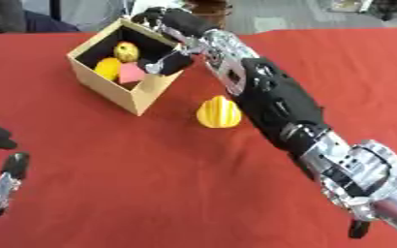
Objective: Pick up objects on the table and place them in the box.
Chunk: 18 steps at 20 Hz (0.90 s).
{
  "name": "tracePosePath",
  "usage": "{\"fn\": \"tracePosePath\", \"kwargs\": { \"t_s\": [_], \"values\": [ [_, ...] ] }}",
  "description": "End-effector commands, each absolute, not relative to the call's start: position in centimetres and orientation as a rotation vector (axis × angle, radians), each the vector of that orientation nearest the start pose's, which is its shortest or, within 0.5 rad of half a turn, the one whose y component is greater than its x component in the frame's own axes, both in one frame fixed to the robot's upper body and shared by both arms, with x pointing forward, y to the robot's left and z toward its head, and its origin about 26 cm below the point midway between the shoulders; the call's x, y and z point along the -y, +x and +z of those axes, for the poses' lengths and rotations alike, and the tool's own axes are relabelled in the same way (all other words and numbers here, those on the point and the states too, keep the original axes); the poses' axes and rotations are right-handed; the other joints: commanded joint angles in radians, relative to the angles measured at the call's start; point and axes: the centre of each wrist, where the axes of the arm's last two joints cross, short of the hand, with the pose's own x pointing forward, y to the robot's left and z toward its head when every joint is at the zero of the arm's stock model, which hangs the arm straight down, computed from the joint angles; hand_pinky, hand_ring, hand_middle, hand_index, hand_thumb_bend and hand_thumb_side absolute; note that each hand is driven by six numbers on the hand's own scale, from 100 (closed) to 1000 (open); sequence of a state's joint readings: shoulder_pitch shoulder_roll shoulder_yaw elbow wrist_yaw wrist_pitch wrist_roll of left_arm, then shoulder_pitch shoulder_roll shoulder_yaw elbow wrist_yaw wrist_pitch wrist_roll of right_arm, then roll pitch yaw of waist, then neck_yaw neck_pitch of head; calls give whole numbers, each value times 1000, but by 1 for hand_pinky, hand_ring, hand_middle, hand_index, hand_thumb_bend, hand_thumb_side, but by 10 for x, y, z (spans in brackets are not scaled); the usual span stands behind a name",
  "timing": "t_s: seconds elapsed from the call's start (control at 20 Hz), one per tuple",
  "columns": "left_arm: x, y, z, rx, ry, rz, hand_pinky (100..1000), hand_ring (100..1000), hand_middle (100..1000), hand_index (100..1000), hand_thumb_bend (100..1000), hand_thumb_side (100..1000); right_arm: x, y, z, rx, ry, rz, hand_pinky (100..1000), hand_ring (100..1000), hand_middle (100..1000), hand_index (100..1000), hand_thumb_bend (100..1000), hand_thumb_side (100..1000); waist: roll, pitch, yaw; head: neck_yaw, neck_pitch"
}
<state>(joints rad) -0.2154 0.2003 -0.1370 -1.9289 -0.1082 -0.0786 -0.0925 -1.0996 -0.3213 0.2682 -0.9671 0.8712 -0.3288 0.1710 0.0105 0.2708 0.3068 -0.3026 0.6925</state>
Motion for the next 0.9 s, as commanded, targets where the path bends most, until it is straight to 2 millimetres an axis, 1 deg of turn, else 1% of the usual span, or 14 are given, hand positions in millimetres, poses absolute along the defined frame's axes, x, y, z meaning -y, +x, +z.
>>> {"fn": "tracePosePath", "kwargs": {
  "t_s": [0.05, 0.15, 0.3, 0.35, 0.55, 0.7, 0.75, 0.85, 0.9],
  "values": [
    [-223, 297, 148, 2186, 52, -511, 689, 574, 568, 817, 394, 243, 176, 471, 277, -2566, 1134, -2151, 780, 824, 831, 936, 308, 366, -11, 0, -5, 15, -12],
    [-224, 297, 148, 2187, 59, -508, 689, 574, 568, 817, 396, 243, 176, 466, 282, -2573, 1115, -2162, 783, 821, 823, 937, 297, 355, -12, 2, -8, 18, -12],
    [-231, 297, 150, 2198, 105, -473, 689, 575, 568, 817, 397, 241, 183, 457, 285, -2526, 1069, -2161, 777, 816, 819, 937, 277, 352, -6, 10, -57, 51, -8],
    [-233, 297, 150, 2199, 118, -464, 689, 575, 568, 817, 397, 241, 185, 453, 286, -2522, 1048, -2152, 777, 816, 819, 937, 277, 352, -5, 10, -67, 57, -8],
    [-234, 297, 150, 2199, 132, -457, 689, 575, 568, 817, 397, 241, 184, 437, 296, -2540, 1000, -2143, 777, 816, 819, 937, 277, 352, -5, 11, -76, 63, -7],
    [-234, 297, 150, 2199, 133, -457, 689, 575, 568, 817, 397, 241, 181, 429, 303, -2572, 964, -2155, 777, 816, 819, 937, 277, 352, -5, 11, -76, 63, -7],
    [-236, 297, 150, 2197, 141, -450, 687, 573, 567, 816, 401, 239, 183, 428, 302, -2580, 957, -2174, 761, 801, 790, 921, 248, 358, -7, 14, -81, 70, -7],
    [-242, 297, 149, 2191, 174, -412, 687, 573, 566, 816, 401, 239, 193, 425, 290, -2555, 932, -2273, 761, 801, 789, 920, 246, 361, -4, 19, -115, 99, -7],
    [-243, 297, 149, 2189, 185, -402, 687, 573, 566, 817, 401, 240, 197, 423, 283, -2550, 912, -2311, 759, 800, 785, 915, 243, 364, -2, 20, -127, 106, -5]
  ]
}}
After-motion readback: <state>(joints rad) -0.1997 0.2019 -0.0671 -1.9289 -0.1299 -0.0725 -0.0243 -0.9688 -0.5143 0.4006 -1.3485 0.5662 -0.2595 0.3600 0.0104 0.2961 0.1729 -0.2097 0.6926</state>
